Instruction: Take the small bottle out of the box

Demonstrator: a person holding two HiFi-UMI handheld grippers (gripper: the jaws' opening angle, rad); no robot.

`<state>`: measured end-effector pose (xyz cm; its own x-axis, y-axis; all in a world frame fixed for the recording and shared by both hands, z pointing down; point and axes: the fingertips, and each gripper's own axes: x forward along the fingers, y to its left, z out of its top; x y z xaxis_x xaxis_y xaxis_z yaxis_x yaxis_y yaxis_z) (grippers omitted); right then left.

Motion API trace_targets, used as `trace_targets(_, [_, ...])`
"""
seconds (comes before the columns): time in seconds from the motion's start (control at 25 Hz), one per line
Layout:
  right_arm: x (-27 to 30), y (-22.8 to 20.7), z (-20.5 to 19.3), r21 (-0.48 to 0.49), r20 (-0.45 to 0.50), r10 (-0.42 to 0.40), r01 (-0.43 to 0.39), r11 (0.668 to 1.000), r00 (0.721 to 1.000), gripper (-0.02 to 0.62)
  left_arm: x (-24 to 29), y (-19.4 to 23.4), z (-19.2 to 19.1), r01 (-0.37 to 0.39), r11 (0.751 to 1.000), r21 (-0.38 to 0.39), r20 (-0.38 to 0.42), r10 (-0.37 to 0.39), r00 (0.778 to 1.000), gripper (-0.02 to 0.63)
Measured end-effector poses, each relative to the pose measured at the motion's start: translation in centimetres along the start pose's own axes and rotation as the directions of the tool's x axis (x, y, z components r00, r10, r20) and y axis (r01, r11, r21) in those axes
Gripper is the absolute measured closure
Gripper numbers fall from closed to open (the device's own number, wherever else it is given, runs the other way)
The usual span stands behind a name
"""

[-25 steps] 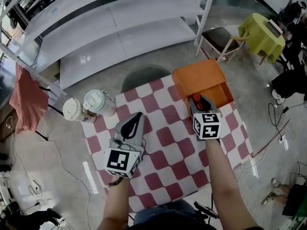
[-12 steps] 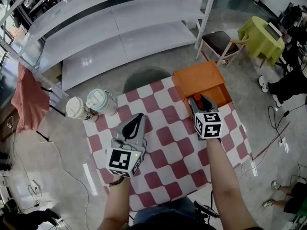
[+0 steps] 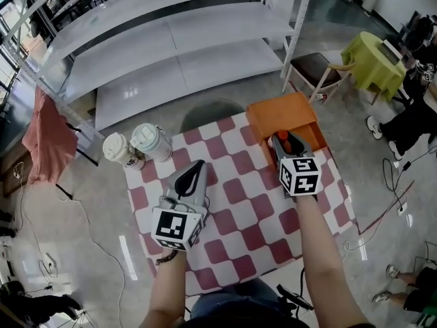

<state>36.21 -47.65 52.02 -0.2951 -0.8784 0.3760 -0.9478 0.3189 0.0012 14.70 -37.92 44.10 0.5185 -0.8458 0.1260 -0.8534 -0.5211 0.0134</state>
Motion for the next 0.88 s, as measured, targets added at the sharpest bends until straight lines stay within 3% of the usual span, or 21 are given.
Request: trace_targets(0.88, [-9.3, 1.7, 6.6, -0.066, 0.130, 0.080, -0.071, 0.995, 0.988, 0.456, -4.5, -4.2, 6.8, -0.059, 0.996, 0.071, 0.108, 0.051, 0.993, 0.606])
